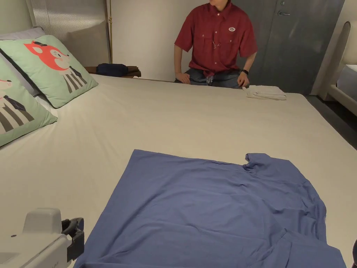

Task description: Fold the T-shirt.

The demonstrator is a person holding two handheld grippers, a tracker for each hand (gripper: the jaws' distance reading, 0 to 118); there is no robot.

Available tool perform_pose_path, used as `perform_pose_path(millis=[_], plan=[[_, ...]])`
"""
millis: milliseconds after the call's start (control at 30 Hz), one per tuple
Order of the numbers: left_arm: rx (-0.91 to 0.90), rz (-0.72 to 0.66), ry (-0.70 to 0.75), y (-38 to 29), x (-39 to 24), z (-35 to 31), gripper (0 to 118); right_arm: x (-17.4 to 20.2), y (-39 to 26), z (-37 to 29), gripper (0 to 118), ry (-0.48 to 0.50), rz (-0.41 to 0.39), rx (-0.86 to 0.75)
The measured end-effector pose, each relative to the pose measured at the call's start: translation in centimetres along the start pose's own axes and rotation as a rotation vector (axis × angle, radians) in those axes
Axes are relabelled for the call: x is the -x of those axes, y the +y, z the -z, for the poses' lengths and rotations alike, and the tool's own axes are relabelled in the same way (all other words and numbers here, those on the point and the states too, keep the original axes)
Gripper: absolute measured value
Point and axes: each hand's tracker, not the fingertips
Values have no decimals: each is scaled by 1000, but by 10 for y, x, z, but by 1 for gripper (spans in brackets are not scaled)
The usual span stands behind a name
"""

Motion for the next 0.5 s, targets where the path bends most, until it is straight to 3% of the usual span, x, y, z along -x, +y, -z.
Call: perform_pose_path(millis=[33,100,133,167,200,233,333,367,400,467,500], plan=[[46,6,-11,-6,4,4,22,0,-3,0,0,0,1,9],[142,-4,-12,-20,11,15,85,1,-8,0,0,3,0,26],[183,0,-7,-26,13,20,94,0,-8,2,0,3,-1,34],[203,4,-5,-33,14,24,94,0,-10,2,0,6,-1,43],[182,4,-13,-38,14,23,112,0,-12,2,0,7,-1,50],[181,6,-16,-42,14,23,115,0,-14,2,0,7,-3,56],[217,-1,-11,-48,14,34,110,-1,-17,4,0,4,-9,74],[226,-3,-15,-50,15,38,104,-2,-19,4,0,4,-9,80],[237,-5,-18,-52,15,41,90,-3,-19,4,0,3,-8,85],[274,7,6,-55,13,49,33,-5,-22,4,0,-4,-4,95],[277,20,20,-58,12,50,22,-6,-23,4,0,-9,-1,99]])
